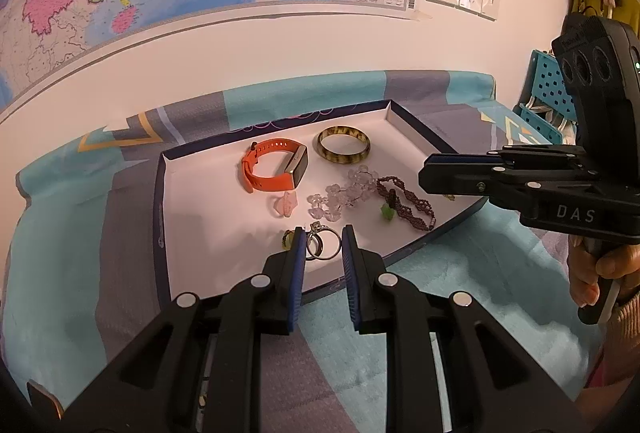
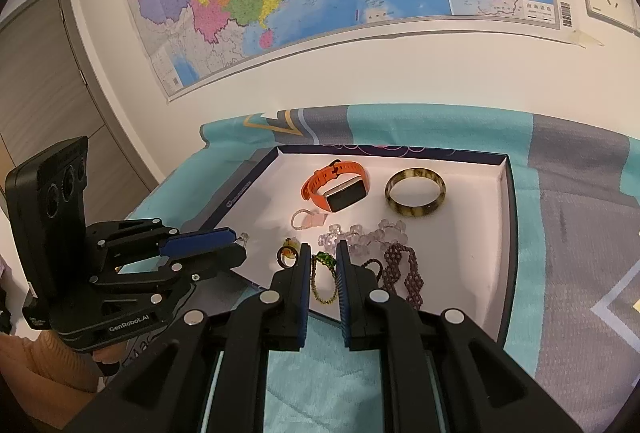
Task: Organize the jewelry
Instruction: 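Carry the silver ring and gold chain ring together into the box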
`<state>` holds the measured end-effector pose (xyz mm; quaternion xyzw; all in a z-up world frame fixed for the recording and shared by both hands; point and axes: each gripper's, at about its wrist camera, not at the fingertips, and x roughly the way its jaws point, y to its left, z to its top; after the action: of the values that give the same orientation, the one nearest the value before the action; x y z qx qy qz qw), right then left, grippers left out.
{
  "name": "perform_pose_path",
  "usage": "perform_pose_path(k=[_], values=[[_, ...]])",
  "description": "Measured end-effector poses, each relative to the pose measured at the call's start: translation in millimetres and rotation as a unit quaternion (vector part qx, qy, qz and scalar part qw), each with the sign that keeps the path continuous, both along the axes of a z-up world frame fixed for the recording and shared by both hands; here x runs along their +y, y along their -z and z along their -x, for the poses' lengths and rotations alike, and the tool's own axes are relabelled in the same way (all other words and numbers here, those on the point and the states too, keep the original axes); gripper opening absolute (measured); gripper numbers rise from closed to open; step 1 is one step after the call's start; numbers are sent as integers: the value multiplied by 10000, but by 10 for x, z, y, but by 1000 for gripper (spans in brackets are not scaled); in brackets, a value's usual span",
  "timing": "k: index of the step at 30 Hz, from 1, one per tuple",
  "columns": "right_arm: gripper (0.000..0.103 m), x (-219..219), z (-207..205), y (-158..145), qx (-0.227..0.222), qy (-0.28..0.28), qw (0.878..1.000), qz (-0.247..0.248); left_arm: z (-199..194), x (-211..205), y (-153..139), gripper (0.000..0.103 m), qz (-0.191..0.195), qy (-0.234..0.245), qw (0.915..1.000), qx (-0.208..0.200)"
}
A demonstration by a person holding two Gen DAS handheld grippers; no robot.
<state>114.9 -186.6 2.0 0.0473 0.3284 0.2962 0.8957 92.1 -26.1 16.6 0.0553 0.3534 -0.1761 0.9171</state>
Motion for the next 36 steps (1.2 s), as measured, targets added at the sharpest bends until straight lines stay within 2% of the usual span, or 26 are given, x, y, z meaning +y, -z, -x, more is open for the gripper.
perform_pose_path(k=[36], values=[[11, 125, -291, 28, 150, 36, 9999, 70, -237, -9, 52, 19, -66, -95, 9999, 75]])
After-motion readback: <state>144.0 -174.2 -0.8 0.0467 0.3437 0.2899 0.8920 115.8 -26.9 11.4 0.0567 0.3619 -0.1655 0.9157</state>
